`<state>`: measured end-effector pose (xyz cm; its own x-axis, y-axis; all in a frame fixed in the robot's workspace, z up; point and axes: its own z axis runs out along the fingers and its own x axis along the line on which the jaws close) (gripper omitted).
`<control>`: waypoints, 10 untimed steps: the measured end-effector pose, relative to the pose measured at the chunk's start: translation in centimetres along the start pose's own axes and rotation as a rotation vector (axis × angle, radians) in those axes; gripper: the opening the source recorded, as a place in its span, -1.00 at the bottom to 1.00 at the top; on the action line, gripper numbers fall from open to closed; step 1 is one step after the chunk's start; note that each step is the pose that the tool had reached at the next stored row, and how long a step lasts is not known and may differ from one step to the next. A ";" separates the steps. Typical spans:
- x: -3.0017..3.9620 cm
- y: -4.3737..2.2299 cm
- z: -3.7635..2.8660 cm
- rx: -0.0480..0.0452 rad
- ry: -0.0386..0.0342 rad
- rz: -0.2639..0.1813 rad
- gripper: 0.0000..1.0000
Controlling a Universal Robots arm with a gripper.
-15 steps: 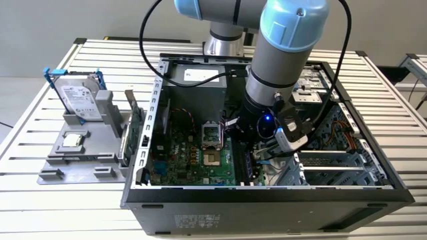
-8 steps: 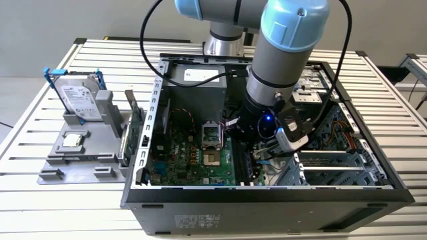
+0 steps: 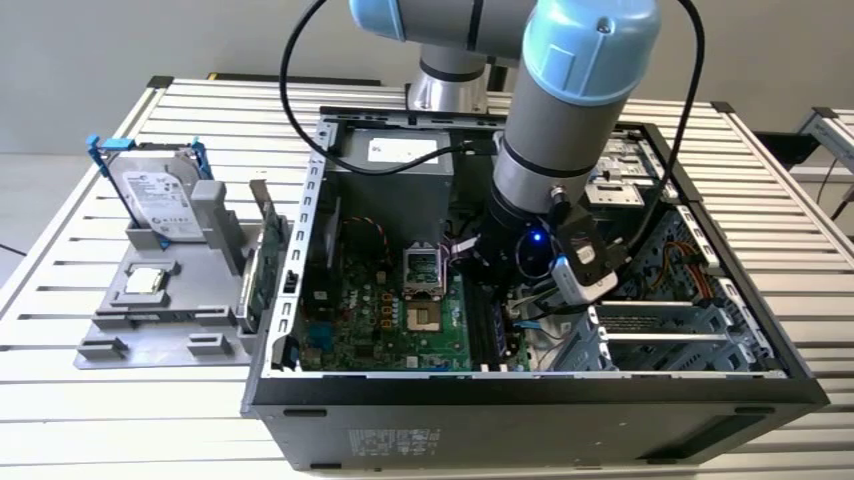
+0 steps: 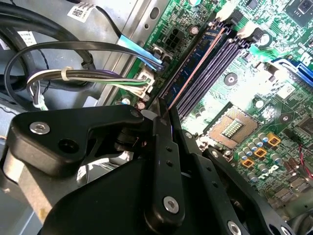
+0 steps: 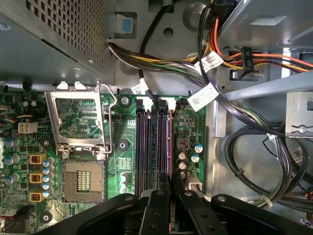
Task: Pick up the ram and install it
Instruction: 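Insert the ram into the slot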
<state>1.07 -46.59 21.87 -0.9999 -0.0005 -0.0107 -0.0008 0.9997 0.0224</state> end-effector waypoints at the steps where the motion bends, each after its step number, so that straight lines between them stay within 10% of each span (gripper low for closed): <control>1: 0.00 0.00 0.00 0.0000 0.0000 0.000 -1.00; 10: 0.00 0.01 -0.32 -0.0002 -0.0001 0.001 -1.00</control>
<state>1.07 -46.58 22.19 -0.9999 0.0003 -0.0108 0.0000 0.9997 0.0226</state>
